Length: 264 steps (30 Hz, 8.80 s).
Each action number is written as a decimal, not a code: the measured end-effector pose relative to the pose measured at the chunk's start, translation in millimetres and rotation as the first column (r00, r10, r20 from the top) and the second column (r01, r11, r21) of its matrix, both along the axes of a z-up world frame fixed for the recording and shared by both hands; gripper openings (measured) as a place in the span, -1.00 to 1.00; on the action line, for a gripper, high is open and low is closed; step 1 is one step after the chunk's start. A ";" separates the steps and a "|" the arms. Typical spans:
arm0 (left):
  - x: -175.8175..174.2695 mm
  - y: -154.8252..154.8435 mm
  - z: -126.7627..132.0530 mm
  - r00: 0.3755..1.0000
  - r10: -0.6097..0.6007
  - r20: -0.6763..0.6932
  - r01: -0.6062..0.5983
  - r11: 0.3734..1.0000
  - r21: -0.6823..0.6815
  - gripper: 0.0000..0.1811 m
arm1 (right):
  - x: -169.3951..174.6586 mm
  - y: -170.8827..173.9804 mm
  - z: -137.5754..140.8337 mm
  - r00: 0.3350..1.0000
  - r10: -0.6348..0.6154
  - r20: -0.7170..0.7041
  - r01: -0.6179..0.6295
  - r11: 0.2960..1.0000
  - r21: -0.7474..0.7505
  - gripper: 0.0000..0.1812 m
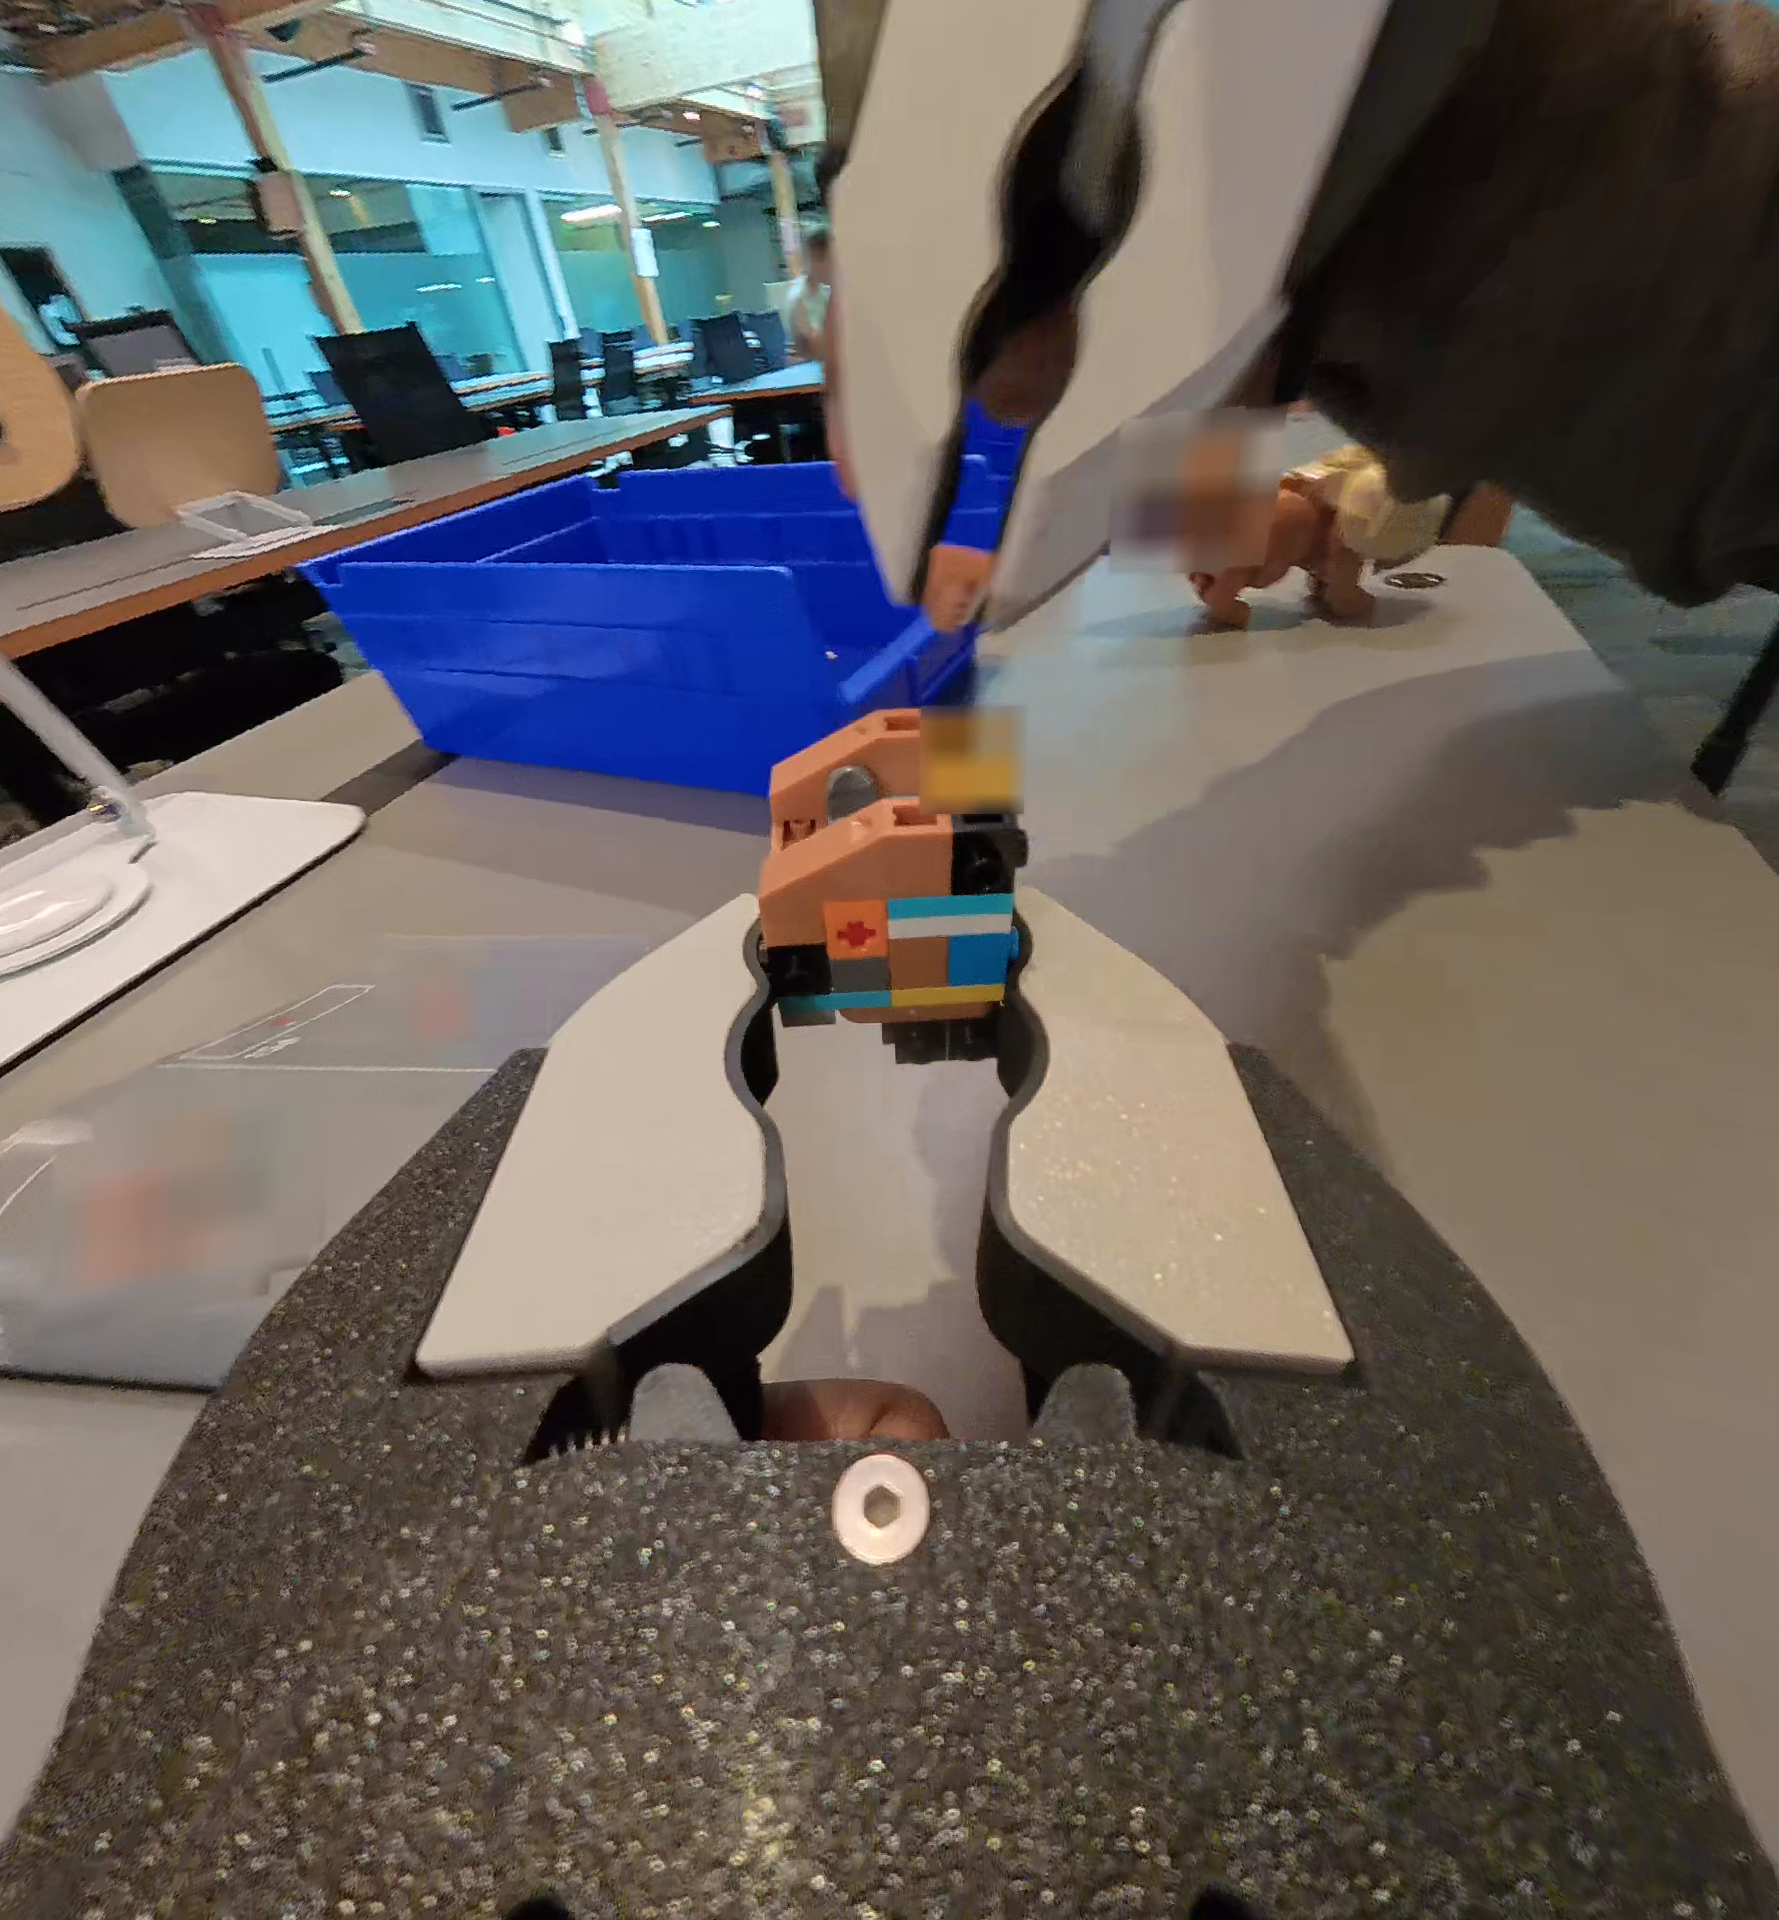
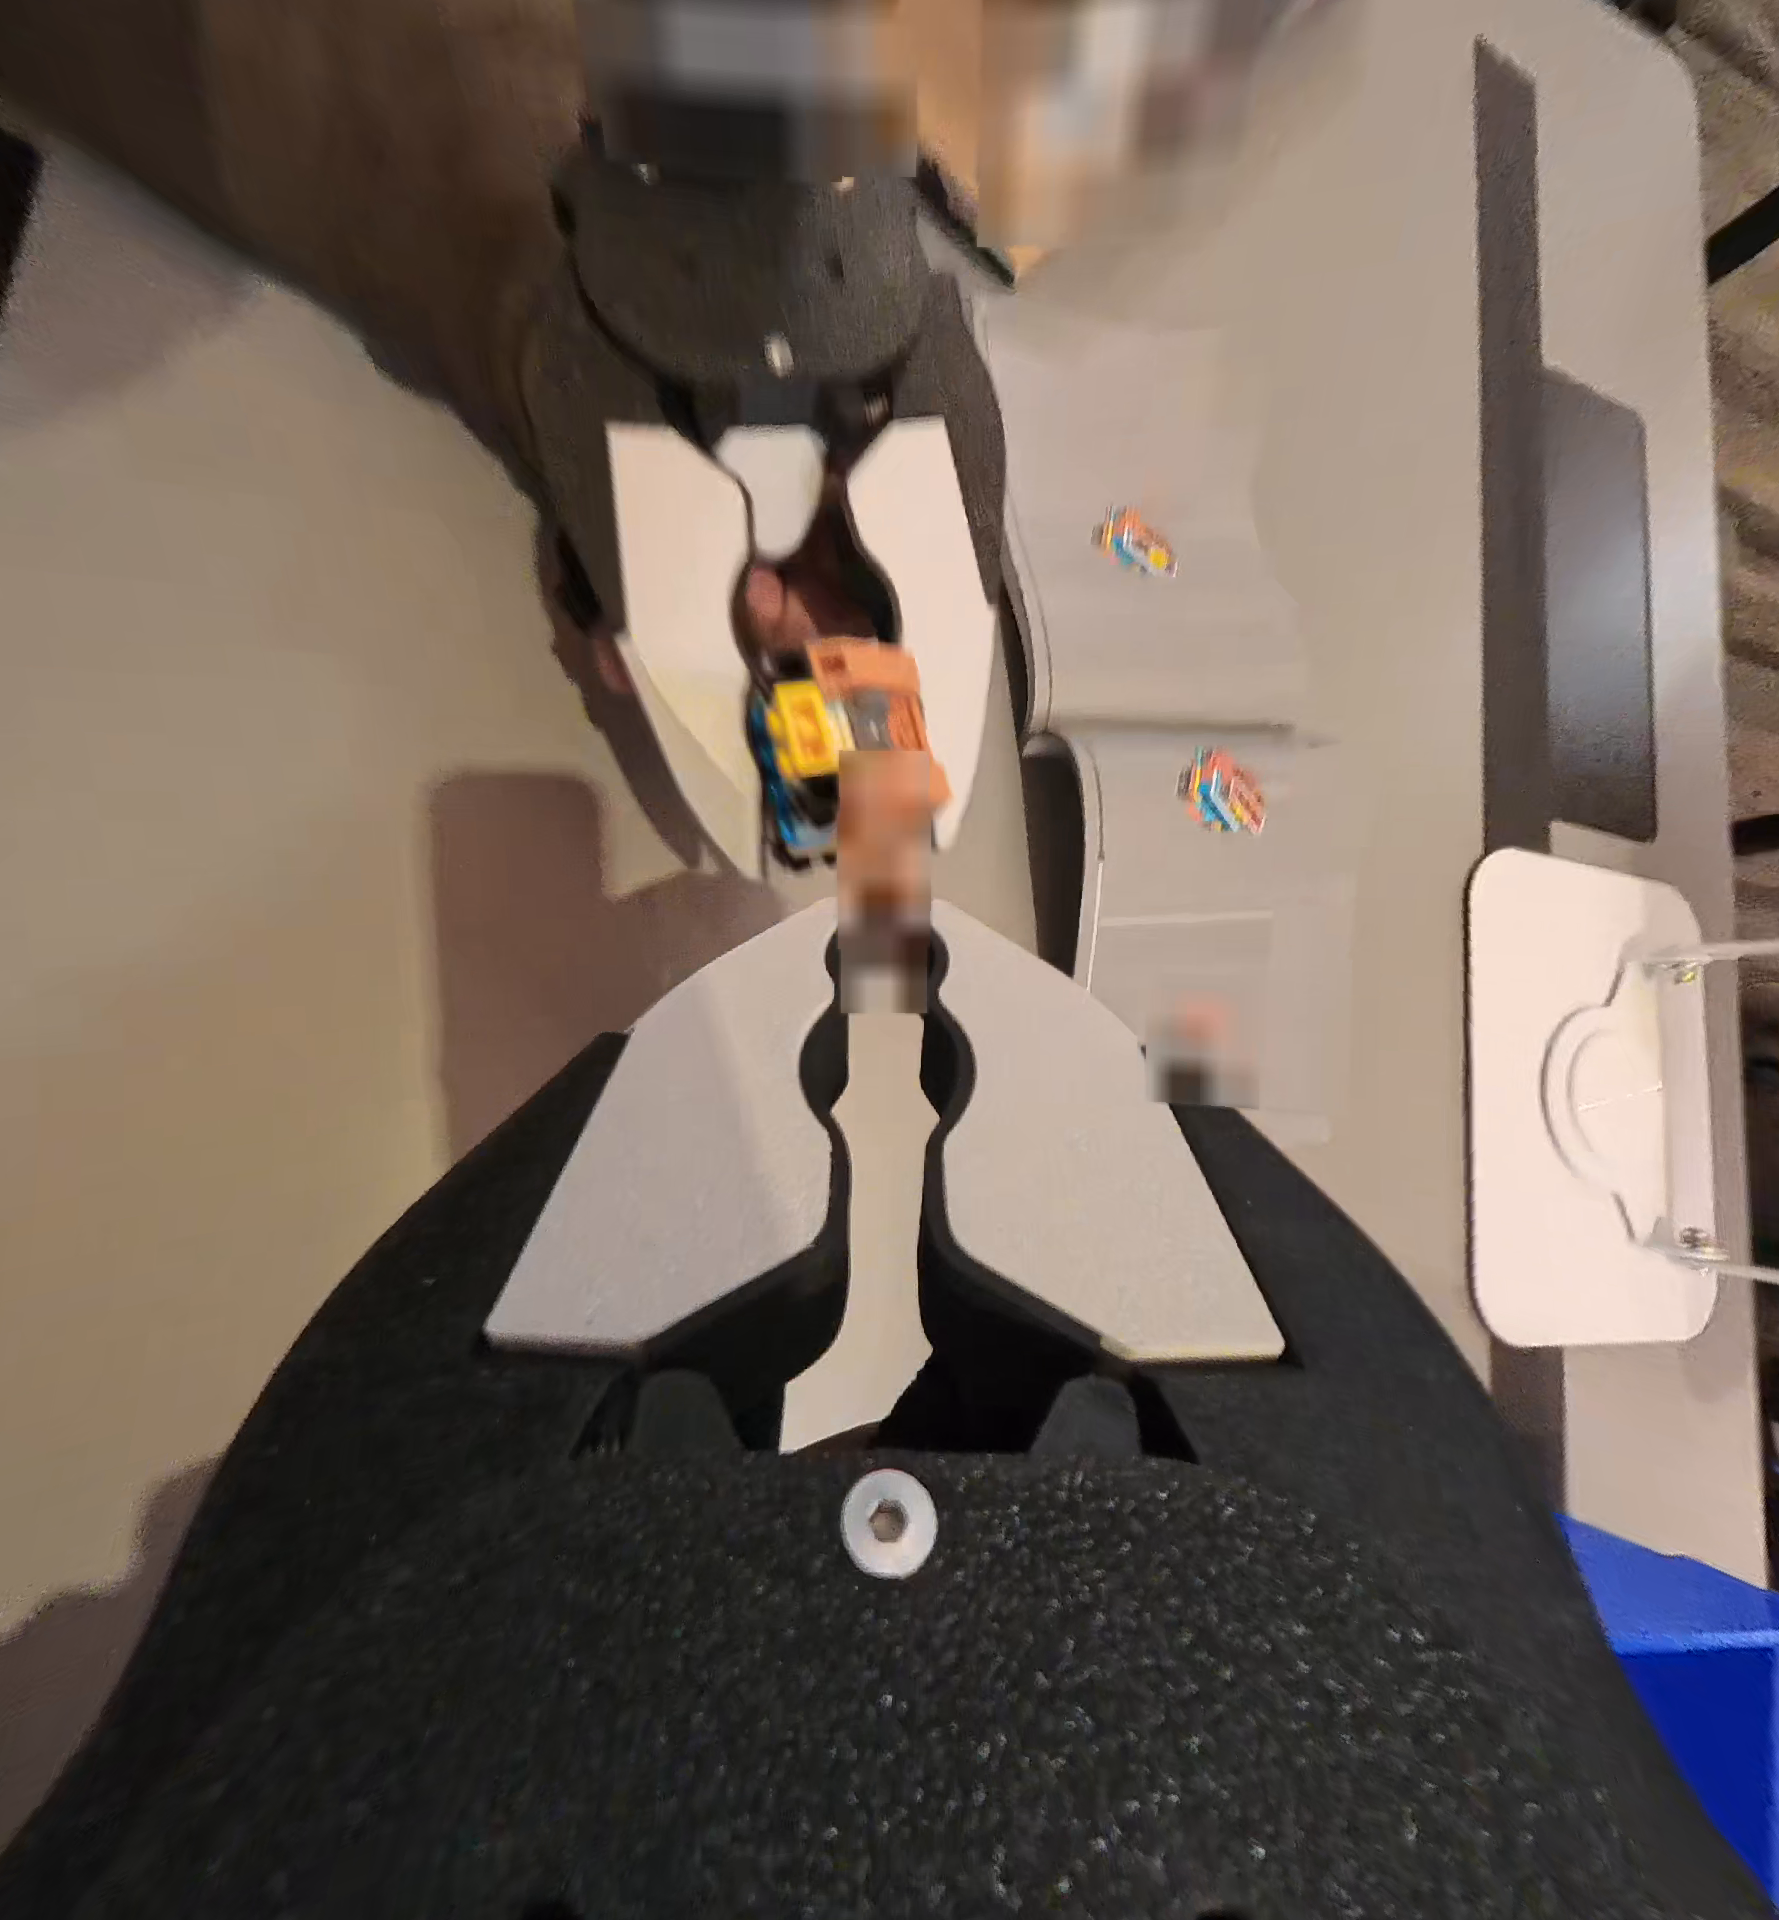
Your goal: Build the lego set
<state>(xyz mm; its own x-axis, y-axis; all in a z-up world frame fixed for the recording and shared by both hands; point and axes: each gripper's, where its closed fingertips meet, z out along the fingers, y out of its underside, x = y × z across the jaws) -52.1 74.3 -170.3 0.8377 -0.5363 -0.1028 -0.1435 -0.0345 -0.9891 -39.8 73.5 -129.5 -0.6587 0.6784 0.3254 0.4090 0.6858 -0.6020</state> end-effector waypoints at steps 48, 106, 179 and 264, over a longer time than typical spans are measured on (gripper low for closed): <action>-25.2 3.5 7.8 0.993 0.087 0.080 -0.081 0.993 -0.083 -0.56 | -22.3 2.8 1.6 0.885 0.193 -0.424 -0.002 0.912 0.411 -0.56; -5.0 0.7 -21.0 1.000 -0.004 -0.008 0.002 0.980 -0.197 -0.56 | -41.2 -28.5 -35.6 0.597 0.288 -0.749 0.257 0.816 0.518 -0.40; -1.5 -1.3 -27.2 0.999 0.008 0.034 0.002 0.957 -0.289 -0.57 | -38.7 -24.2 -47.3 0.699 0.271 -0.662 0.212 0.806 0.553 -0.41; 1.2 -4.9 -31.4 0.988 -0.043 0.150 0.096 0.926 -0.365 -0.56 | -32.7 -27.0 -49.2 0.706 0.299 -0.642 0.190 0.793 0.579 -0.42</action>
<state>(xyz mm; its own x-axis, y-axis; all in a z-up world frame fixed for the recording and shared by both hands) -50.9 69.4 -201.7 0.7887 -0.5715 0.2268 -0.0235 -0.3965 -0.9177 -72.5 46.4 -178.7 -0.1135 0.1681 0.9792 0.0081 0.9857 -0.1683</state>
